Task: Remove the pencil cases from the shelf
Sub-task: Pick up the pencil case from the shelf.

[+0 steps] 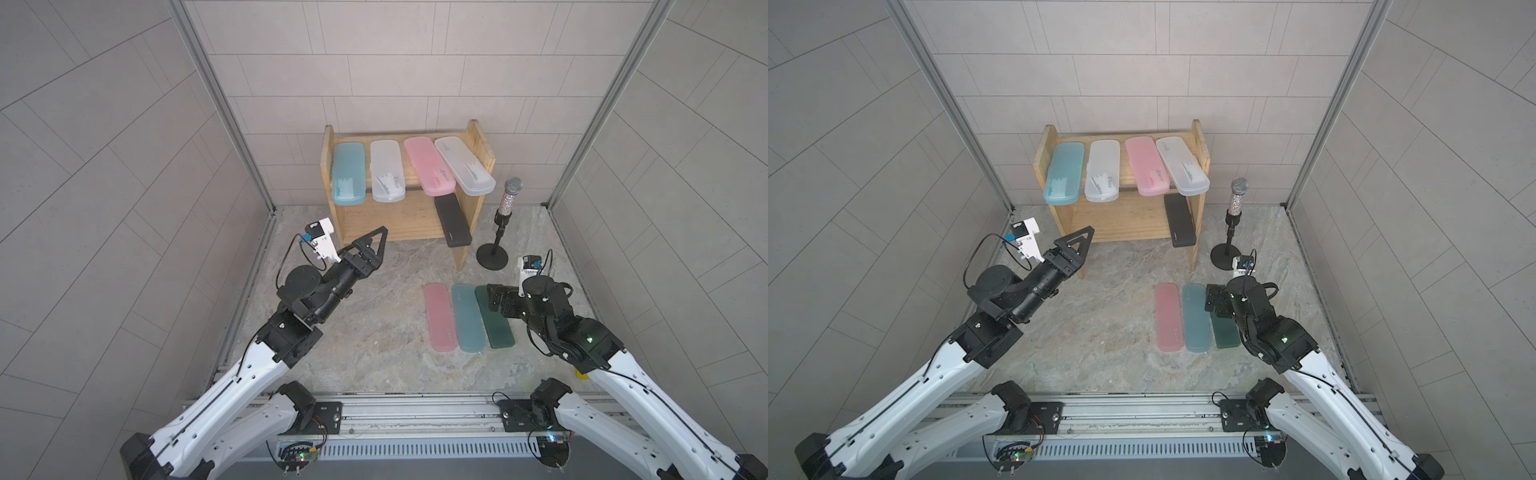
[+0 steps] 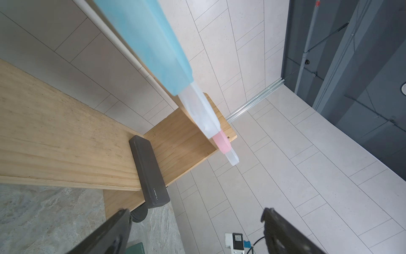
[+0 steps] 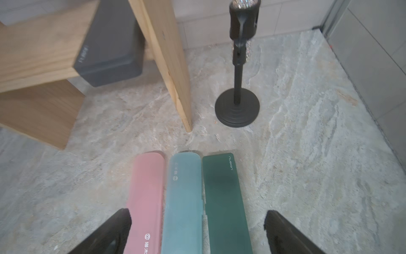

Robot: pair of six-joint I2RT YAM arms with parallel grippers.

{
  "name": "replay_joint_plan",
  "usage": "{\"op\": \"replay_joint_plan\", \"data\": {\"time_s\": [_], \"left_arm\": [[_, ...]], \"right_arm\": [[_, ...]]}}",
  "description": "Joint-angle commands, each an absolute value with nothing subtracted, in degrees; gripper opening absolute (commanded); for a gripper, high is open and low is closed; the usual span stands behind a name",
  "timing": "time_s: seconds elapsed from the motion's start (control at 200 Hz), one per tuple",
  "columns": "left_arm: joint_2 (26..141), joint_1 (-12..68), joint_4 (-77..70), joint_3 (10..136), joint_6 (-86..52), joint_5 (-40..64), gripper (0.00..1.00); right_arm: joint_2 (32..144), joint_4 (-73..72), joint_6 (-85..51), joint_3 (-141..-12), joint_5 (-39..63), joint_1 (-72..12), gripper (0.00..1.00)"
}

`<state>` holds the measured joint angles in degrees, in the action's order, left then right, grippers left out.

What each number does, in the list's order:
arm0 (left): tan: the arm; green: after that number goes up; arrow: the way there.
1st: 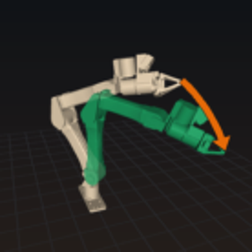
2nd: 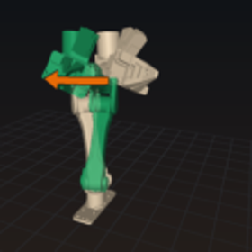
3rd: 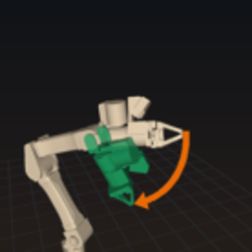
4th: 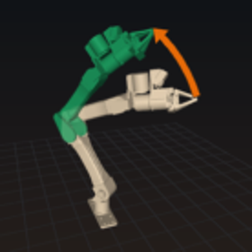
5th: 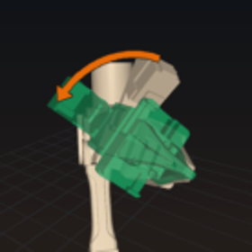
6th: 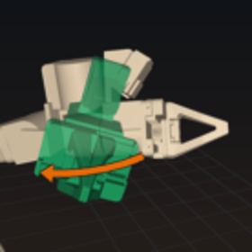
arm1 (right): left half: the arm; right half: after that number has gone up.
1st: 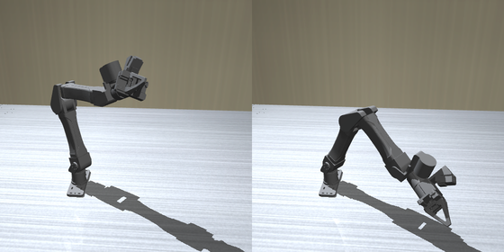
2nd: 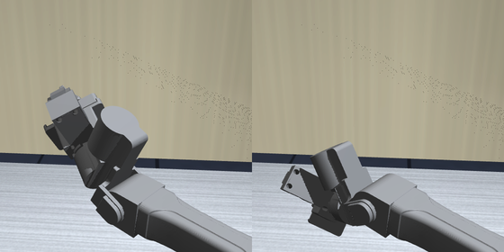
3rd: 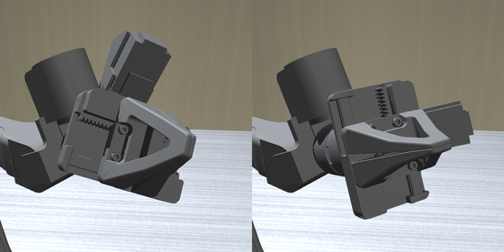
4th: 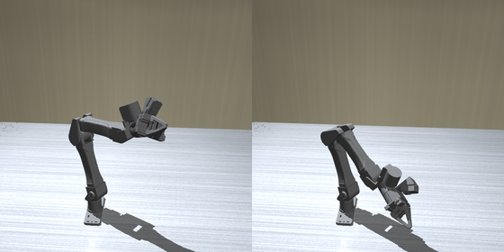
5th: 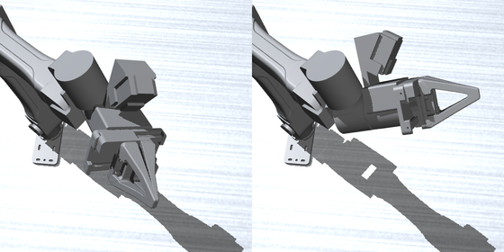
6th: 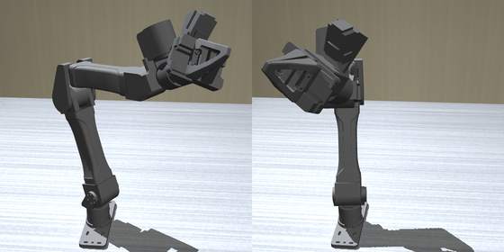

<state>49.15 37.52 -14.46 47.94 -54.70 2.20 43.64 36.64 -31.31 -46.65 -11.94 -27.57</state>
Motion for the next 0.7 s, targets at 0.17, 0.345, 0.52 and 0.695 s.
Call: {"op": "replay_joint_plan", "data": {"time_s": [0.17, 0.345, 0.52, 0.695], "left_arm": [[59.76, 41.16, -25.28, 39.97, -60.11, 3.92, 1.0], [71.13, 46.97, -36.56, 40.16, -62.53, 2.47, 1.0], [83.53, 49.1, -43.67, 45.19, -65.08, 2.37, 1.0], [89.92, 49.03, -46.29, 49.87, -64.43, 2.61, 1.0]], "right_arm": [[41.87, 40.35, -29.67, -50.69, -5.51, -22.49, 1.0], [42.96, 41.89, -28.49, -52.1, -2.83, -20.11, 1.0], [44.22, 42.02, -26.87, -50.31, 2.18, -14.61, 1.0], [43.92, 41.82, -25.55, -48.87, 5.56, -11.19, 1.0]]}}
